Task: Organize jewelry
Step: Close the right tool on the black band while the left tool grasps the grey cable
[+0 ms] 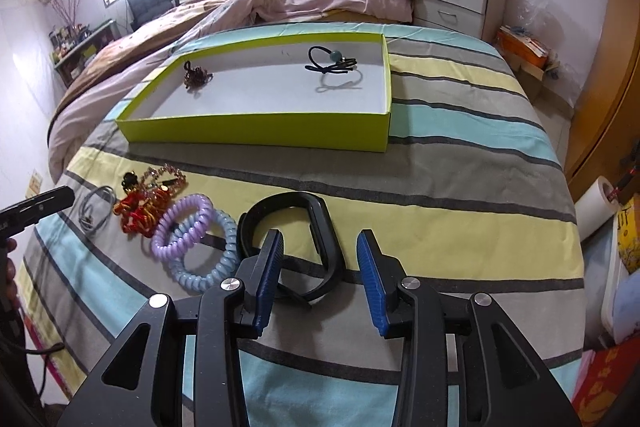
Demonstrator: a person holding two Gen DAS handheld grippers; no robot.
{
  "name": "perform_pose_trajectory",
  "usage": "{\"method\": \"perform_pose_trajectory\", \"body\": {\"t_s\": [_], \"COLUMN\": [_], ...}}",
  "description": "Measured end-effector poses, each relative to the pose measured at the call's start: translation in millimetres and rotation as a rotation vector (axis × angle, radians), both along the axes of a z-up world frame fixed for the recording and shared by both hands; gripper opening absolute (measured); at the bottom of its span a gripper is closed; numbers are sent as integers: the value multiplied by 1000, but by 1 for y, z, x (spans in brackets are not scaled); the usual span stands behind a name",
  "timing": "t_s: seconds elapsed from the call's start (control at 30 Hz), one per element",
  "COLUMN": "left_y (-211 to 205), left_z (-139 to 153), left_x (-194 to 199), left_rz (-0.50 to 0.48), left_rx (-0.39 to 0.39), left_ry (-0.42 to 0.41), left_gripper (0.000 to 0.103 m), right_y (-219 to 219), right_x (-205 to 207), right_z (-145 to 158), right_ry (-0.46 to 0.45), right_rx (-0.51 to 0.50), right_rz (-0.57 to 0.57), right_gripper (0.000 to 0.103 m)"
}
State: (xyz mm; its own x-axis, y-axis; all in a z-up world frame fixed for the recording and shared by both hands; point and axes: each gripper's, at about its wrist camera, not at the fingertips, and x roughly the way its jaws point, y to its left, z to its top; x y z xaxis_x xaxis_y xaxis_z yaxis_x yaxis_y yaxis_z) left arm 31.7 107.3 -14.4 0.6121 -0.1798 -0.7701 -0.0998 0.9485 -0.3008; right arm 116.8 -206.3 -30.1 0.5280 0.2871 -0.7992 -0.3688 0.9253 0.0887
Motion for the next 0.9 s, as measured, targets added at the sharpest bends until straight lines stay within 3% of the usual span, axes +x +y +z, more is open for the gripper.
{"method": "perform_pose_trajectory", "body": {"t_s": [0.3,0.37,0.43,0.5,0.9], "left_y": [-2,-5,-8,-9,-28], "left_z": [-12,-13,-13,-13,-14], "left_x": [-3,-3,-3,-3,0], "left_rz": [-6,-11,-20,-19,6], "left_rx": [5,24,35,30,153], "left_ry": [46,51,49,50,52], "left_gripper": [60,60,60,60,59], "right_y": [-1,0,0,0,-15], "right_x": [2,1,0,-2,-12], "right_z": [-2,-2,-1,-1,8], "right_ry": [6,2,1,-1,-28], "right_rx": [-41,-40,-34,-34,37], "right_rz": [-49,-52,-54,-59,-121], "right_gripper": [39,35,18,15,13]}}
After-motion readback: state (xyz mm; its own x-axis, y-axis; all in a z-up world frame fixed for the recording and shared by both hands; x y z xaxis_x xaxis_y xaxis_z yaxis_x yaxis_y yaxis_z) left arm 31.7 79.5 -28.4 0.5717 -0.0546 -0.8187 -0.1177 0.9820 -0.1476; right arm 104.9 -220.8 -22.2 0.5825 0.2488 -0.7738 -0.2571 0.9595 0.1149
